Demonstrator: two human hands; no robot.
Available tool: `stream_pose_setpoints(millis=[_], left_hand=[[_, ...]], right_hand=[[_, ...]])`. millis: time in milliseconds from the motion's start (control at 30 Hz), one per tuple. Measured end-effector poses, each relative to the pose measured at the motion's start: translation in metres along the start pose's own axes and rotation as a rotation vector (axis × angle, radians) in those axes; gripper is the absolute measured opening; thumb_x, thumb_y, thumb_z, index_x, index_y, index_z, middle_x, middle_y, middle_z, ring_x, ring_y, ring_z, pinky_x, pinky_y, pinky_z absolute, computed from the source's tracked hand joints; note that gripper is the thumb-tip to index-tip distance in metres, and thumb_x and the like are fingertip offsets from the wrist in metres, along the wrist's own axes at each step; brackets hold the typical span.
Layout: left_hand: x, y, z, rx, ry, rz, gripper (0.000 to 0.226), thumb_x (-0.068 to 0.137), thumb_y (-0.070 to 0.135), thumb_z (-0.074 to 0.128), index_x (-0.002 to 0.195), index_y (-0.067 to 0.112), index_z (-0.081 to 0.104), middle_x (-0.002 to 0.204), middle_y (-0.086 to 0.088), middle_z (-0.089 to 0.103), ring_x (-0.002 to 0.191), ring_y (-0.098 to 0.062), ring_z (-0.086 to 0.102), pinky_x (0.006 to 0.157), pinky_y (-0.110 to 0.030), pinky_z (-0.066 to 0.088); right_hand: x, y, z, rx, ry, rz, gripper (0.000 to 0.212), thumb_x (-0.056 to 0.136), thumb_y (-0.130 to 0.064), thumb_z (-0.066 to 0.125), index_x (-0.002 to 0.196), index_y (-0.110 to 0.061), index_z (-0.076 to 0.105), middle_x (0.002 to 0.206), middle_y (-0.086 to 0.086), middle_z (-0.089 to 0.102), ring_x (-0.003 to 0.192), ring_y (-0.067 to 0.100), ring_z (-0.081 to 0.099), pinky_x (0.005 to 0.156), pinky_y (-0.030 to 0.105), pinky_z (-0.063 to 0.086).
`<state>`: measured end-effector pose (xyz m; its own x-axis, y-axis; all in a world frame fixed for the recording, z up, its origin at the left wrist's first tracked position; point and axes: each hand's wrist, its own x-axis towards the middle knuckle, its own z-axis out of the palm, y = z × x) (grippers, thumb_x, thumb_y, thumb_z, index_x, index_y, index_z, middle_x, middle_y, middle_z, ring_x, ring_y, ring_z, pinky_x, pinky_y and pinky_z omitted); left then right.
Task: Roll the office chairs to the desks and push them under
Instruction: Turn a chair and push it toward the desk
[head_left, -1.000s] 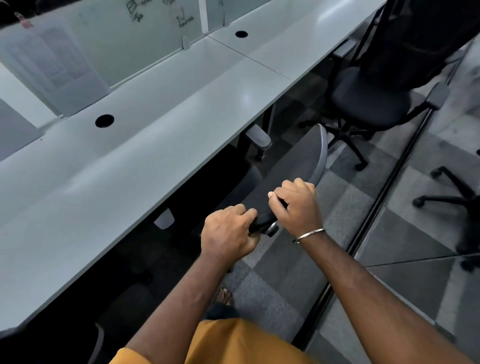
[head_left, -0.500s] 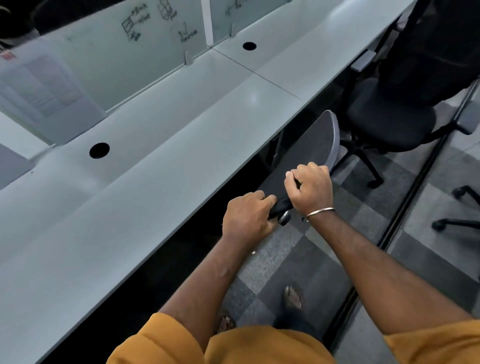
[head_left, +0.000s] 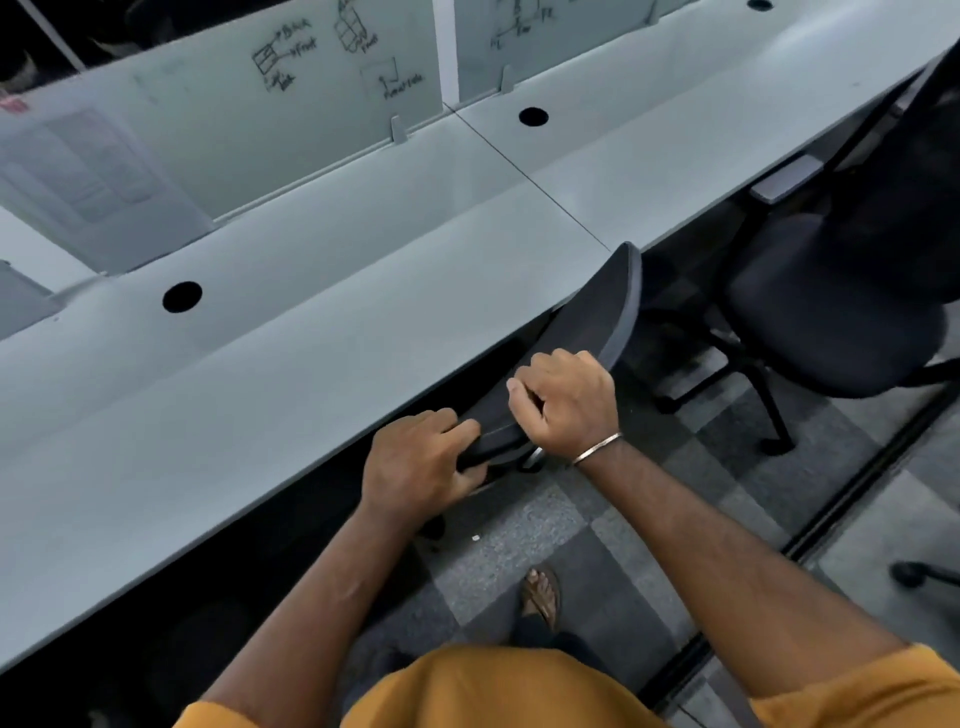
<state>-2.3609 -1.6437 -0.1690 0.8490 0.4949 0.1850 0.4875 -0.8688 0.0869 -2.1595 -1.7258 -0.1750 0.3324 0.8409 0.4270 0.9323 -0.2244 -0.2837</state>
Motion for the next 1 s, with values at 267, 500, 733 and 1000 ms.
stream_pose_setpoints(millis=[267, 500, 733, 1000], left_hand=[[-0.007, 0.013, -0.005, -0.024, -0.033, -0.051, 0.030, 0.075, 0.052, 0.065, 0.079, 0.024, 0.056, 0.073, 0.004, 0.049, 0.070, -0.020, 0.058, 0.048, -0.029, 0.037], [-0.030, 0.014, -0.013, 0.002, -0.110, -0.030, 0.030, 0.071, 0.051, 0.068, 0.080, 0.026, 0.054, 0.077, 0.007, 0.048, 0.073, -0.017, 0.056, 0.053, -0.028, 0.025], [-0.062, 0.004, -0.020, -0.035, -0.146, 0.008, 0.032, 0.067, 0.049, 0.072, 0.080, 0.027, 0.052, 0.078, 0.007, 0.047, 0.071, -0.015, 0.054, 0.056, -0.027, 0.029], [-0.075, -0.021, -0.017, -0.008, -0.041, 0.070, 0.033, 0.070, 0.052, 0.074, 0.079, 0.023, 0.060, 0.080, 0.005, 0.053, 0.068, -0.021, 0.052, 0.054, -0.032, 0.040]], right_hand=[[0.025, 0.104, -0.022, 0.078, -0.204, -0.170, 0.047, 0.110, -0.044, 0.036, 0.078, -0.020, 0.062, 0.079, -0.007, 0.060, 0.083, 0.021, 0.058, 0.083, 0.044, 0.042], [-0.004, 0.066, -0.016, 0.152, -0.026, -0.019, 0.047, 0.108, -0.034, 0.043, 0.062, -0.027, 0.037, 0.061, -0.008, 0.037, 0.063, 0.016, 0.037, 0.073, 0.041, 0.035], [-0.042, 0.025, -0.025, 0.232, 0.033, 0.011, 0.050, 0.110, -0.036, 0.045, 0.062, -0.028, 0.033, 0.060, -0.009, 0.033, 0.059, 0.017, 0.037, 0.065, 0.043, 0.035], [-0.045, -0.002, -0.015, 0.101, 0.075, -0.005, 0.054, 0.102, -0.031, 0.057, 0.054, -0.021, 0.034, 0.053, -0.005, 0.031, 0.050, 0.019, 0.030, 0.050, 0.040, 0.032]])
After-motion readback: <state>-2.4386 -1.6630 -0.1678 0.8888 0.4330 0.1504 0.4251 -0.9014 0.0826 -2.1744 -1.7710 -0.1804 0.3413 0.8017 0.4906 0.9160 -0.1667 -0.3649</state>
